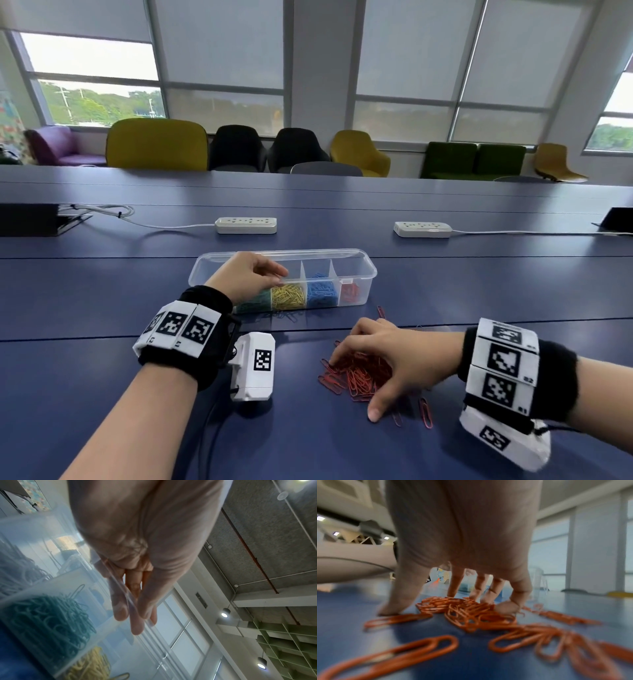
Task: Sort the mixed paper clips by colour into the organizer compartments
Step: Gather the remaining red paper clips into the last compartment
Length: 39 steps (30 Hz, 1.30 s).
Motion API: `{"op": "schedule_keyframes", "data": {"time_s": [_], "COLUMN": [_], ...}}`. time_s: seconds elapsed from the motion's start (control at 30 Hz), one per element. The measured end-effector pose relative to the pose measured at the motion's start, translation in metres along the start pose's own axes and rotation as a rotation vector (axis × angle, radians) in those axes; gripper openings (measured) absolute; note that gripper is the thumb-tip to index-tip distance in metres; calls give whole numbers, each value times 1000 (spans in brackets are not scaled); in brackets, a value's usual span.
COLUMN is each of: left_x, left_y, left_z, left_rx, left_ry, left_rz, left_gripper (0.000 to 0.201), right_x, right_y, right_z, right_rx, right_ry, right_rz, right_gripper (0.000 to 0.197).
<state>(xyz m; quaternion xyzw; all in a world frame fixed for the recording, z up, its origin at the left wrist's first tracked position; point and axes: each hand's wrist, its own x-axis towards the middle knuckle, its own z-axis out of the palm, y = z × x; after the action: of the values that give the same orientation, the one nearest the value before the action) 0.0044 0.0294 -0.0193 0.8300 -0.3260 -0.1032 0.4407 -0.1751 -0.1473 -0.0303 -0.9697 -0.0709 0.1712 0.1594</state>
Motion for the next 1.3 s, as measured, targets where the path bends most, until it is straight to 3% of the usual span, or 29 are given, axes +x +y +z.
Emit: {"op": "schedule_keyframes", "data": {"time_s": [0.27,0.37,0.63,0.73,0.87,0.97,1.1,1.23,1.3], "left_x": [-2,-2,-2,-1,-1,-2,-2,-1,-1], "left_y": [-2,-3,-3,-4,-4,-3,-4,-5,-4], "left_z": [1,2,1,1,0,0,-1,-1,-1], "left_rx": [-26,-39,-42,-41,-37,-39,-37,-41,-42], "left_ry": [-7,6,2,-6,-17,-24,-34,-33,-35], "left_rz": [1,0,2,3,6,5,4,8,10], "left_gripper": [13,14,13,13,12,12,16,12,12], "right_x": [13,13,14,11,25,50,68,43,23], "right_y": [8,15,31,28,27,29,27,19,26], "right_z": [-5,-10,-30,-60,-102,-112,-101,-94,-90], "right_rx": [176,322,380,441,534,399,140,-64,-59], "right_ry": [82,77,95,159,361,464,469,709,664], "right_rz": [47,89,131,95,77,131,178,125,165], "right_gripper": [23,23,21,25,13,17,23,29,41]}}
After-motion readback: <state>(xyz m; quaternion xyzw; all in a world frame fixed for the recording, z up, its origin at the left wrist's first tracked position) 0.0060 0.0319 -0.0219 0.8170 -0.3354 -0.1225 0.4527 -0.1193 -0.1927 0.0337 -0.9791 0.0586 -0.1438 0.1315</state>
